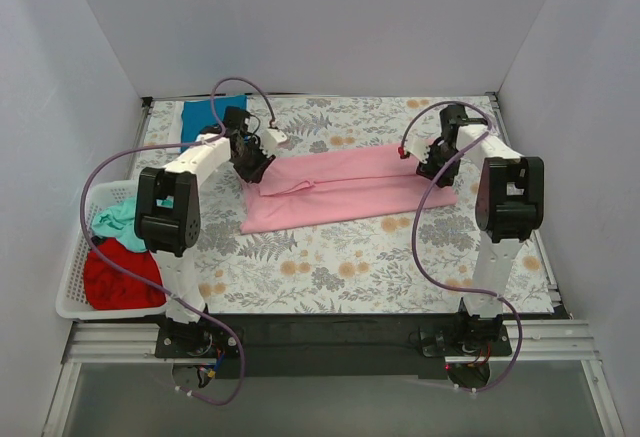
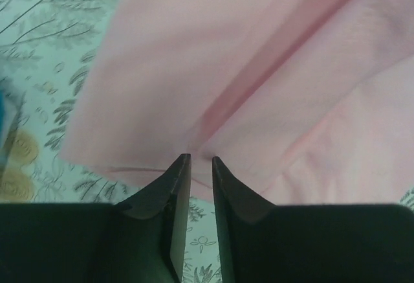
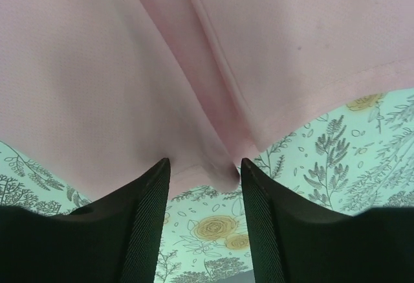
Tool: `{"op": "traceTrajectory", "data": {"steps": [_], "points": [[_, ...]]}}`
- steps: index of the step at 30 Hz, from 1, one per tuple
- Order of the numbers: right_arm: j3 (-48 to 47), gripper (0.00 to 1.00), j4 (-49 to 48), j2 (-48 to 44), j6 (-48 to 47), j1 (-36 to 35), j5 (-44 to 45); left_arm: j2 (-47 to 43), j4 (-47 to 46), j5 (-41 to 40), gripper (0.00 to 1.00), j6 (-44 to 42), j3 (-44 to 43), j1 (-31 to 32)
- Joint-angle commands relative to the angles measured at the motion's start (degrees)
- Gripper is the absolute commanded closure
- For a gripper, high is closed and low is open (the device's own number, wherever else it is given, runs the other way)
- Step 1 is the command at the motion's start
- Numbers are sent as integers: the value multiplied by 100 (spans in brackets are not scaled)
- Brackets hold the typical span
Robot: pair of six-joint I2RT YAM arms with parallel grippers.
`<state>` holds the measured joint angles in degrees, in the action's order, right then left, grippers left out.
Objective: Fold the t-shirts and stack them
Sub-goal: Fold the tshirt
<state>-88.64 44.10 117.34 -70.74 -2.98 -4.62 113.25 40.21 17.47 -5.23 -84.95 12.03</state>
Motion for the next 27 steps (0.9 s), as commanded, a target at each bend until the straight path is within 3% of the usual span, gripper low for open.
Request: {"op": "traceTrajectory", "data": {"steps": [1,3,7,10,14,20,27], "points": [[-382,44,-85,-202,385,105,40,-49,-505,-219,79,1434,-390,-455],[-365,43,-77,-369,578,96,-38,-328,-592,-157,77,2075,-252,-579],[-373,47,-16,-606,1052,96,-240,-1050,-655,448,74,2491,329,-518],[-338,60,169,-686,1282,79,-521,-1322,-339,819,76,2668,592,-325],[-31,81,266,-678,1414,-35,-663,-1394,-417,635,75,2878,866,263],[58,84,231,-273,1616,-44,-689,-614,-610,266,76,3414,455,826],[180,85,117,43,1651,-36,-663,47,-610,63,76,3556,-74,1003]]}}
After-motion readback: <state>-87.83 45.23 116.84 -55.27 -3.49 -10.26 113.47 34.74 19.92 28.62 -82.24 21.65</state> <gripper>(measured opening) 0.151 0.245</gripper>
